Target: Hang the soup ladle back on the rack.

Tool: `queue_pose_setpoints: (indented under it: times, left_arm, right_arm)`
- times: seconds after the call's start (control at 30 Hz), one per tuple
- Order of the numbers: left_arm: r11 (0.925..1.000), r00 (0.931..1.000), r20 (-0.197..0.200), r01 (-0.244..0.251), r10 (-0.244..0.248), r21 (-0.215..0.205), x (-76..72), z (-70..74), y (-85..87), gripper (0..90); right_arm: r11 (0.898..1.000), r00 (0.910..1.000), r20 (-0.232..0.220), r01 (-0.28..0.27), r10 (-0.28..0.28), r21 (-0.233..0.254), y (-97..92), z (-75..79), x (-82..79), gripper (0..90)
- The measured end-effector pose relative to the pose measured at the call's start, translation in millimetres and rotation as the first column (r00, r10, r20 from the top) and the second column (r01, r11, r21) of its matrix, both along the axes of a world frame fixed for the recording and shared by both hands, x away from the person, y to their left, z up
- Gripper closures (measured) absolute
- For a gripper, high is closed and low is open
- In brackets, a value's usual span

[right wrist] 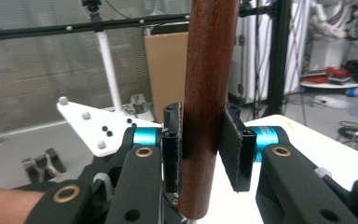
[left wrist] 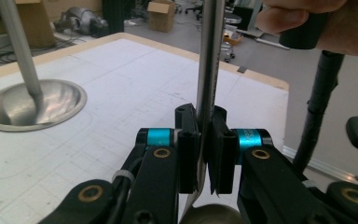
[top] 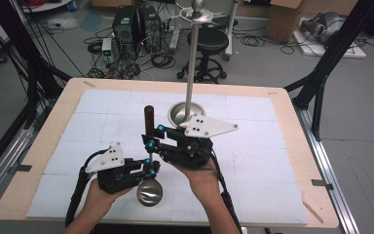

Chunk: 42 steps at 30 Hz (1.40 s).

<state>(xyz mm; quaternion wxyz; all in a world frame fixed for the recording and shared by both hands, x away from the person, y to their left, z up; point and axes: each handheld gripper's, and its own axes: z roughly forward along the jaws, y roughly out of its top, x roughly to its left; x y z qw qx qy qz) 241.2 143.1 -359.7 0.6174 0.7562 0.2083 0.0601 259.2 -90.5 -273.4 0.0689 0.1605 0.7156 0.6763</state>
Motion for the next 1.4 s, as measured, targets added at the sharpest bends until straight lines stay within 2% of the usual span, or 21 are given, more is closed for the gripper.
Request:
queue_pose_setpoints:
  times: [0.07,0.13,0.23,0.3,0.37,0.43,0.57,0.63,0.8,0.9,0.97,1.07,1.2,1.4]
  left_arm:
    - [0.9995,0.9999,0.012,-0.002,0.002,-0.031,0.1,1.2,4.6,63.0]
    - [0.9985,0.9993,0.036,-0.007,0.009,-0.055,0.5,0.7,11.7,53.3]
    - [0.9968,0.9976,0.06,-0.03,0.035,-0.074,3.5,-2.5,25.7,39.0]
    - [0.9943,0.9959,0.065,-0.057,0.063,-0.09,5.9,-5.4,36.3,33.6]
    - [0.9922,0.9923,0.08,-0.087,0.095,-0.088,7.6,-8.3,46.7,29.2]
    - [0.9882,0.9898,0.071,-0.116,0.123,-0.1,10.1,-11.4,57.3,25.1]
    - [0.9784,0.9761,0.082,-0.196,0.201,-0.064,12.5,-16.1,74.7,18.5]
    - [0.9756,0.9712,0.095,-0.216,0.219,-0.043,12.8,-19.5,83.1,17.8]
    - [0.9711,0.9663,0.098,-0.235,0.238,-0.042,13.9,-30.3,93.7,18.2]
    - [0.9703,0.9635,0.115,-0.241,0.242,-0.022,14.0,-31.2,95.7,18.2]
    - [0.97,0.9632,0.115,-0.242,0.243,-0.027,13.5,-31.2,96.4,18.1]
    - [0.9711,0.9664,0.095,-0.238,0.239,-0.016,13.2,-31.3,97.7,17.8]
    - [0.9683,0.9643,0.092,-0.244,0.248,-0.053,12.8,-30.8,100.1,15.7]
    - [0.9664,0.9621,0.095,-0.252,0.256,-0.052,13.7,-31.9,100.5,15.7]
  right_arm:
    - [1.0,0.9999,0.0,-0.016,0.016,-0.006,-2.3,1.9,4.3,72.7]
    - [1.0,0.9999,0.006,-0.011,0.011,-0.009,-8.0,4.8,11.7,72.7]
    - [0.999,0.9993,-0.013,-0.034,0.034,0.028,-20.9,10.6,28.8,72.8]
    - [0.998,0.9989,-0.018,-0.043,0.044,0.042,-28.3,15.6,41.3,72.8]
    - [0.999,0.999,-0.016,-0.041,0.041,0.036,-33.8,20.0,52.8,72.7]
    - [0.999,0.9993,-0.021,-0.03,0.031,0.026,-38.1,23.7,64.7,72.7]
    - [1.0,0.9993,-0.034,-0.012,0.012,0.025,-44.0,30.2,84.9,72.7]
    - [1.0,0.9994,-0.034,-0.006,0.007,0.015,-46.3,35.3,95.8,72.7]
    - [1.0,0.9993,-0.038,0.007,-0.007,0.019,-48.9,49.2,117.8,72.7]
    - [1.0,0.9991,-0.041,0.015,-0.014,0.016,-49.9,58.0,130.3,72.7]
    - [1.0,0.9991,-0.037,0.023,-0.022,0.011,-50.2,62.6,136.0,72.7]
    - [0.999,0.9985,-0.042,0.034,-0.034,0.012,-52.6,68.0,146.0,72.7]
    - [0.998,0.9976,-0.048,0.051,-0.049,0.024,-57.2,70.8,158.3,72.7]
    - [0.997,0.9959,-0.061,0.069,-0.067,0.035,-63.4,75.0,175.4,72.6]
